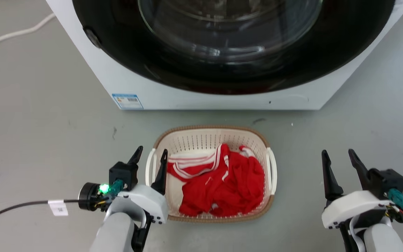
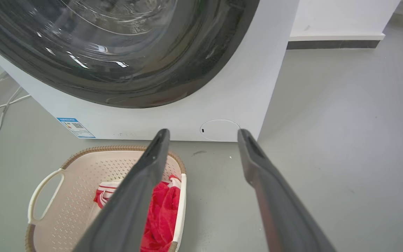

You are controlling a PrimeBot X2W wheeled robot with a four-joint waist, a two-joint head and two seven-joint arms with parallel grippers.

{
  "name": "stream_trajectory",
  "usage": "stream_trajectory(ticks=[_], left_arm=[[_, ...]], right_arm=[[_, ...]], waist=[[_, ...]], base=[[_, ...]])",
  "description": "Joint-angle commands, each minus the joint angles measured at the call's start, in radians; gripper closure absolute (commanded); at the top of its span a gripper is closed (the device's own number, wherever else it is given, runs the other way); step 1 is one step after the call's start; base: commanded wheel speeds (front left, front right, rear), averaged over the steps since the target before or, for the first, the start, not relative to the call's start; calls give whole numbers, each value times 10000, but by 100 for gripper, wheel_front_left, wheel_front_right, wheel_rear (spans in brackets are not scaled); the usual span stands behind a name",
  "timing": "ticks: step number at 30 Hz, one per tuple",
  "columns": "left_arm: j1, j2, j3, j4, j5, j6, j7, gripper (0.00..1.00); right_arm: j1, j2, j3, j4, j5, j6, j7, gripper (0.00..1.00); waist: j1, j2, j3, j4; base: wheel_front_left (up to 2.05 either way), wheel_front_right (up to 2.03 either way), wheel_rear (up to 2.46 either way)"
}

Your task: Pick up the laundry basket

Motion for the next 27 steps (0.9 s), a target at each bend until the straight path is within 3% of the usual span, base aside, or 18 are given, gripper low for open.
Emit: stream_trajectory(ticks=[1,19,27], left_arm=[[-329,62,62,251,-74,-61,-22,0],[-4007,908,-106,4513,-1046,-534,334,0],[-4952,1253,-1112,5026,-2396,-542,1059,0]], right_arm=[[-360,-34,61,198,124,-7,-71,0],[-4085,-172,1708,4145,893,-7,-358,0],[-5650,-98,2661,5852,1528,-7,-89,0]], waist=[[-1,-1,966,-56],[-1,-1,4238,-397],[-1,-1,5101,-437]], base=[[0,0,0],[0,0,0],[0,0,0]])
